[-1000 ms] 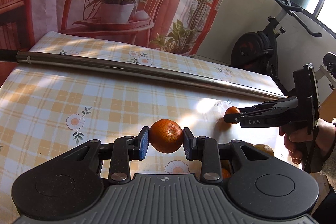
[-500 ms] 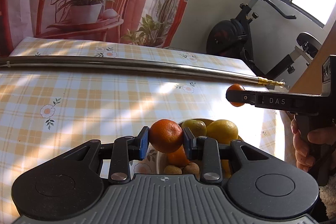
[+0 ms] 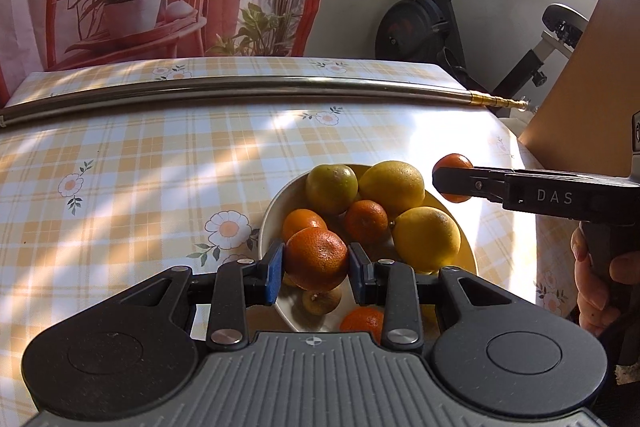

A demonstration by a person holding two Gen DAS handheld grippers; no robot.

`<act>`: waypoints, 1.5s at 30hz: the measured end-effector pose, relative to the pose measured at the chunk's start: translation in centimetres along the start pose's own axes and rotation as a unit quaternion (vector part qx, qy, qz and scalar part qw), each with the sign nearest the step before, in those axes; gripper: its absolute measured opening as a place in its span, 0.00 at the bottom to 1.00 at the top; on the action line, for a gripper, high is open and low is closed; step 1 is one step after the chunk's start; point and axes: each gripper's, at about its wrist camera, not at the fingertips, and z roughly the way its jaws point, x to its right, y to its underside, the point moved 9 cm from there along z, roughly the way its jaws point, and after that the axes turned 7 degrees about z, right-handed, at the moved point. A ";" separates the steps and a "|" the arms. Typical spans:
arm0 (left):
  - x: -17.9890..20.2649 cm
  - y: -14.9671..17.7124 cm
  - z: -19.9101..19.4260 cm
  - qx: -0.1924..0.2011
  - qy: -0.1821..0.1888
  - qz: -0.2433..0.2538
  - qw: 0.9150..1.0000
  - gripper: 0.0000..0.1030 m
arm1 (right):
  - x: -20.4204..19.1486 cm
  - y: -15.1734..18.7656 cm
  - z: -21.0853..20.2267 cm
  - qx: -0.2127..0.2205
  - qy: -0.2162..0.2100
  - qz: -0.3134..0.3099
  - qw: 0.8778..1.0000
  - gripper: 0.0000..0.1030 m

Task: Organize fruits
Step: 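Carry both mandarins over the white plate with both tools, then lower both mandarins into the plate and open both tools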

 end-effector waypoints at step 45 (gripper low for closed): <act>1.6 -1.0 1.5 0.019 -0.001 0.061 0.998 0.41 | 0.8 1.1 -0.4 -0.009 -0.001 0.009 1.000 0.31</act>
